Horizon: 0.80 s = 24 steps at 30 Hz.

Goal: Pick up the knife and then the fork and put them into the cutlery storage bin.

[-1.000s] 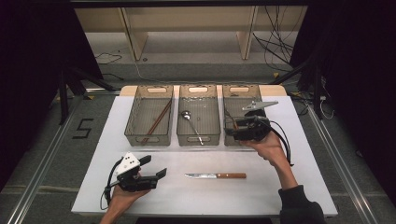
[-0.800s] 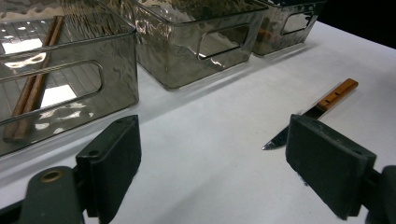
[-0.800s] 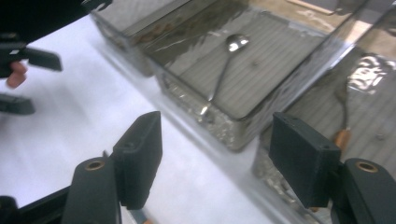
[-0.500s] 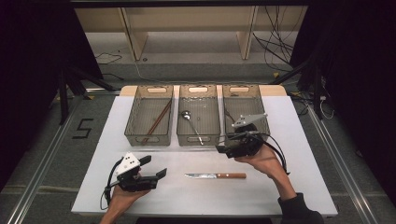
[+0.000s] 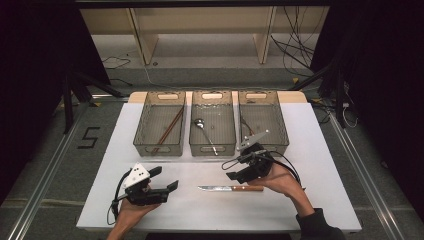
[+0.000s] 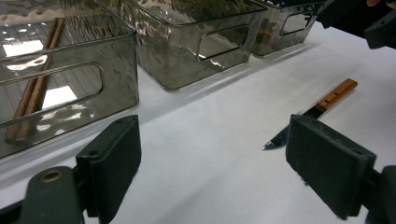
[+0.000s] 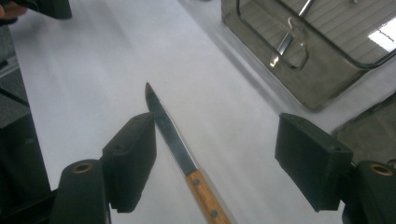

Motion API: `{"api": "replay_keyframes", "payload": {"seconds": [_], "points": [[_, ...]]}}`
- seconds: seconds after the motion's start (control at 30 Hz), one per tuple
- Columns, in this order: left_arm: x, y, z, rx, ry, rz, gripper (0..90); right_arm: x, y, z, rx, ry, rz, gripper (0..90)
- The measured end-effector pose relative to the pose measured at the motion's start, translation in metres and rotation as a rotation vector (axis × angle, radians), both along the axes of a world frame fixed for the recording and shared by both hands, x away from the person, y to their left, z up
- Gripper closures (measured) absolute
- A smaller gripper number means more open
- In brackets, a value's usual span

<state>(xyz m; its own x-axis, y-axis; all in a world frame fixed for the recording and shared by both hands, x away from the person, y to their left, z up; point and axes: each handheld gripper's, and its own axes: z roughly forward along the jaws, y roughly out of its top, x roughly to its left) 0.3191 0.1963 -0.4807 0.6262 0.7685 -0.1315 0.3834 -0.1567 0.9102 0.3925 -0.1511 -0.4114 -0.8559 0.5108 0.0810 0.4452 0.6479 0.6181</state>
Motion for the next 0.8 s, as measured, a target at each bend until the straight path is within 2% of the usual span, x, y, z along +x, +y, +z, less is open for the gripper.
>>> {"api": "replay_keyframes", "payload": {"seconds": [0.23, 0.3, 0.4, 0.8], "points": [[0.000, 0.000, 0.000, 0.002, 0.000, -0.002, 18.0, -0.002, 0.004, -0.007, -0.057, 0.023, 0.019, 29.9], [0.000, 0.000, 0.000, 0.007, -0.001, -0.004, 18.0, -0.002, 0.004, -0.009, -0.074, 0.013, 0.031, 29.8], [0.000, 0.000, 0.000, 0.007, 0.000, -0.004, 18.1, -0.003, 0.006, -0.011, -0.094, 0.029, 0.029, 29.9], [0.000, 0.000, 0.000, 0.006, 0.001, -0.005, 18.0, -0.006, 0.012, -0.025, -0.199, 0.047, 0.063, 28.0]]}}
